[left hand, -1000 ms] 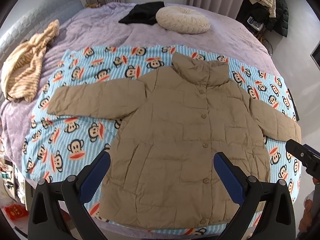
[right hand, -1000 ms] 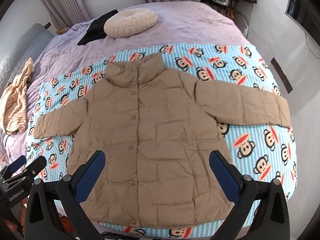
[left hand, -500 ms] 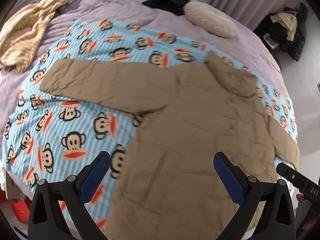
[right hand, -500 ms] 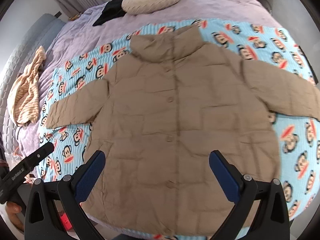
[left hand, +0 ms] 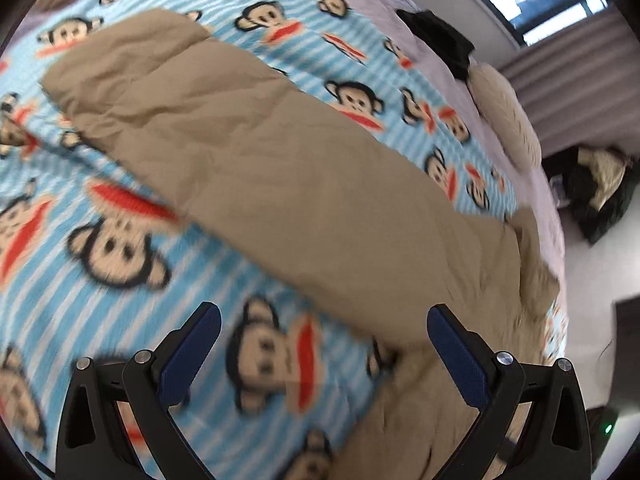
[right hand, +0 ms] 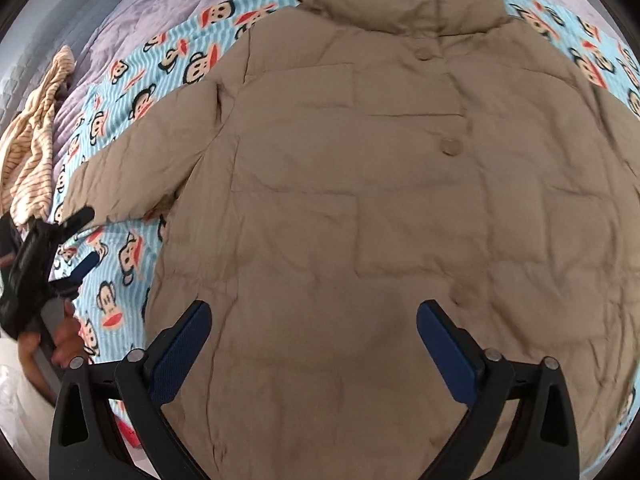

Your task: Fold large clothes

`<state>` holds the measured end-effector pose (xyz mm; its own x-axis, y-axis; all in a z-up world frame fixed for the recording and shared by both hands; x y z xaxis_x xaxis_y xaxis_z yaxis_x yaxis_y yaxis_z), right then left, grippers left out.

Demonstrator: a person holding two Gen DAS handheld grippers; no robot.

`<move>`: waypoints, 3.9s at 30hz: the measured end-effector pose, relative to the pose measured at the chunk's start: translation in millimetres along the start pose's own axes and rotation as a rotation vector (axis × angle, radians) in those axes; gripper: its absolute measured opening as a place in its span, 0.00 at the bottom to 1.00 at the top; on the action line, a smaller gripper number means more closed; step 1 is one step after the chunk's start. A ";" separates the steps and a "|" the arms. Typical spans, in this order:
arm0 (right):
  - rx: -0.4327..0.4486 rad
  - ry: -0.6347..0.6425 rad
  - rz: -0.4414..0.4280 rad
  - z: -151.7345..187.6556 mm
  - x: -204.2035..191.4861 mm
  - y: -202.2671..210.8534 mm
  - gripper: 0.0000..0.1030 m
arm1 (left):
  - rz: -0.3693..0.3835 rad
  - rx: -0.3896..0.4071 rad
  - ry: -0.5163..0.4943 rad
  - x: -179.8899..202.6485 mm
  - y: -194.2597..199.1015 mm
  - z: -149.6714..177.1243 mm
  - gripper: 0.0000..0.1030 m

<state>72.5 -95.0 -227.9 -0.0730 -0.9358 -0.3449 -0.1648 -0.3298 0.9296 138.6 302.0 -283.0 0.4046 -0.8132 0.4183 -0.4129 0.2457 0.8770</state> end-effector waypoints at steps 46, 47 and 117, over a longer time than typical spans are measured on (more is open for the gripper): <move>0.205 -0.094 -0.168 -41.7 82.3 3.6 0.22 | 0.075 0.144 -0.945 334.7 -28.6 130.2 0.07; 0.211 -0.127 -0.138 -35.9 102.4 10.0 0.22 | 0.037 0.136 -0.980 336.5 -41.5 144.5 0.07; 0.358 -0.217 -0.001 -93.6 133.3 26.9 0.15 | -0.111 0.035 -0.558 179.2 -61.7 4.1 0.64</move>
<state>150.4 -240.3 -236.7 -0.2723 -0.8746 -0.4012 -0.4936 -0.2309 0.8385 233.2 139.0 -263.0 -0.0409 -0.9910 0.1277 -0.4227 0.1330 0.8965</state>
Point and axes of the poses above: each gripper's, at about its wrist camera, not at the fingertips, and y roughly against the way its jaws point, x to its right, z to its underside, the point moved 1 cm from there along -y, roughly the way its jaws point, and after that the axes turned 6 degrees about -z, right-handed, at the moved point
